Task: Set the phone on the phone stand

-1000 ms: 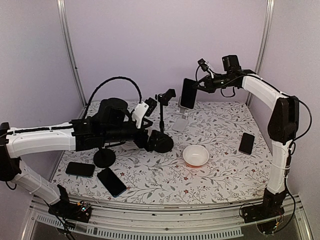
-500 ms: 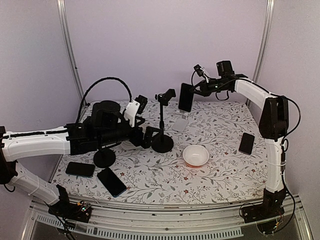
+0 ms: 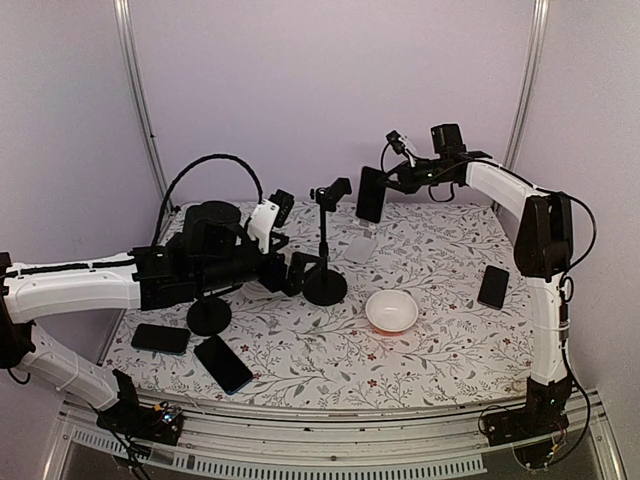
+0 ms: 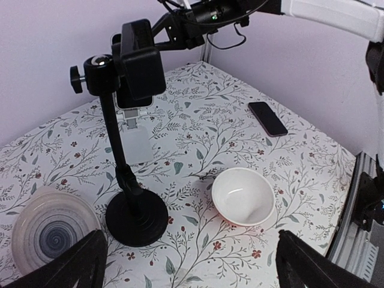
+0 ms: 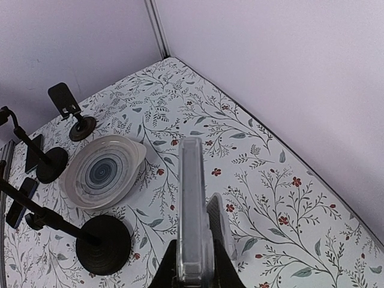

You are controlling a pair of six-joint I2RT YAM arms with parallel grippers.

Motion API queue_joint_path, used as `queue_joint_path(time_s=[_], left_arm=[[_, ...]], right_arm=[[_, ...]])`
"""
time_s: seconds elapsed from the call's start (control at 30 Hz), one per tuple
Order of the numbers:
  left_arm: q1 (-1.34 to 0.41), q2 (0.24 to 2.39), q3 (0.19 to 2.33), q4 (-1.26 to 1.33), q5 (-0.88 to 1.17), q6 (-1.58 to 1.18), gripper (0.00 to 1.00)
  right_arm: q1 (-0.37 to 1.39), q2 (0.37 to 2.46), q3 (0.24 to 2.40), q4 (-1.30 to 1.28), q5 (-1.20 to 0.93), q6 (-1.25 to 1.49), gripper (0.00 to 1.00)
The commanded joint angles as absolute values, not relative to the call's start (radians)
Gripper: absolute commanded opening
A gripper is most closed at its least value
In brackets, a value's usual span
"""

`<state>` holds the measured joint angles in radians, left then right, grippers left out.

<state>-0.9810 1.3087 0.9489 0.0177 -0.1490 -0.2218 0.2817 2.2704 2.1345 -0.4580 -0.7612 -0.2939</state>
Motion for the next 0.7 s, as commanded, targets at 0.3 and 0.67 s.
queue_joint_path(time_s=[0.3, 0.67], left_arm=[[-0.981, 1.3, 0.93, 0.032, -0.163, -0.233, 0.99], [-0.983, 1.298, 0.919, 0.043, -0.157, -0.239, 0.99]], right_arm=[[0.297, 2.315, 2.178, -0.387, -0.761, -0.285, 0.0], [0.309, 2.324, 2.178, -0.387, -0.735, -0.282, 0.13]])
